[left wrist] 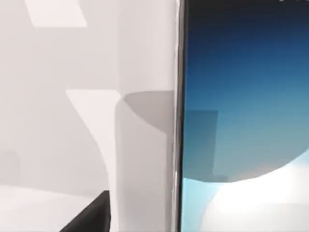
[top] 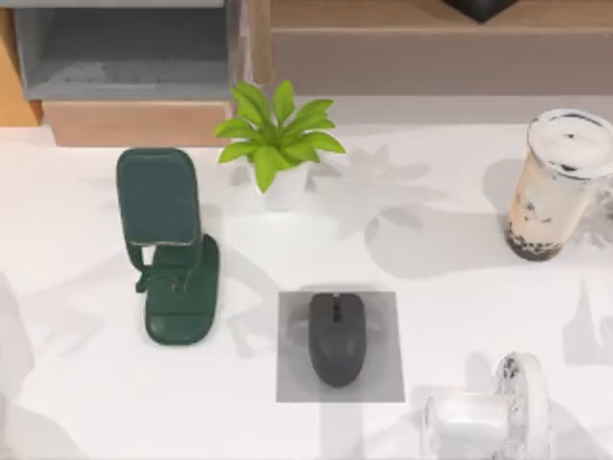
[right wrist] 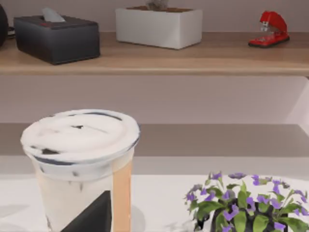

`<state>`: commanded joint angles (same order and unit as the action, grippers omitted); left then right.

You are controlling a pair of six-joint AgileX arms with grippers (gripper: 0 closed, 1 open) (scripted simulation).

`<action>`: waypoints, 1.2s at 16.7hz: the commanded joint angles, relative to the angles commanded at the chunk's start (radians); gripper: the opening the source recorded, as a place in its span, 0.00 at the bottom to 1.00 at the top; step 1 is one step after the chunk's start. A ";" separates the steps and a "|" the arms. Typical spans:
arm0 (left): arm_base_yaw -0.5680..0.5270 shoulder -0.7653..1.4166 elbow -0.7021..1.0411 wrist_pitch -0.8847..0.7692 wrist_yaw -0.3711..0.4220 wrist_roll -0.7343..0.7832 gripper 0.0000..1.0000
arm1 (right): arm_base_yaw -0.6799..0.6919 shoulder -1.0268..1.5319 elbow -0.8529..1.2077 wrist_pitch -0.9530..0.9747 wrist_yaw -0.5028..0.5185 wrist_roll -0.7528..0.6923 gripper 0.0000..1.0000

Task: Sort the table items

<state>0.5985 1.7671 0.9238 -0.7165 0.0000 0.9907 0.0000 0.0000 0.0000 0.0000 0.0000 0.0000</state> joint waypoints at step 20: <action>0.001 0.030 -0.031 0.050 0.000 0.002 0.00 | 0.000 0.000 0.000 0.000 0.000 0.000 1.00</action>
<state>0.5995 1.7972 0.8931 -0.6661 0.0001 0.9925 0.0000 0.0000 0.0000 0.0000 0.0000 0.0000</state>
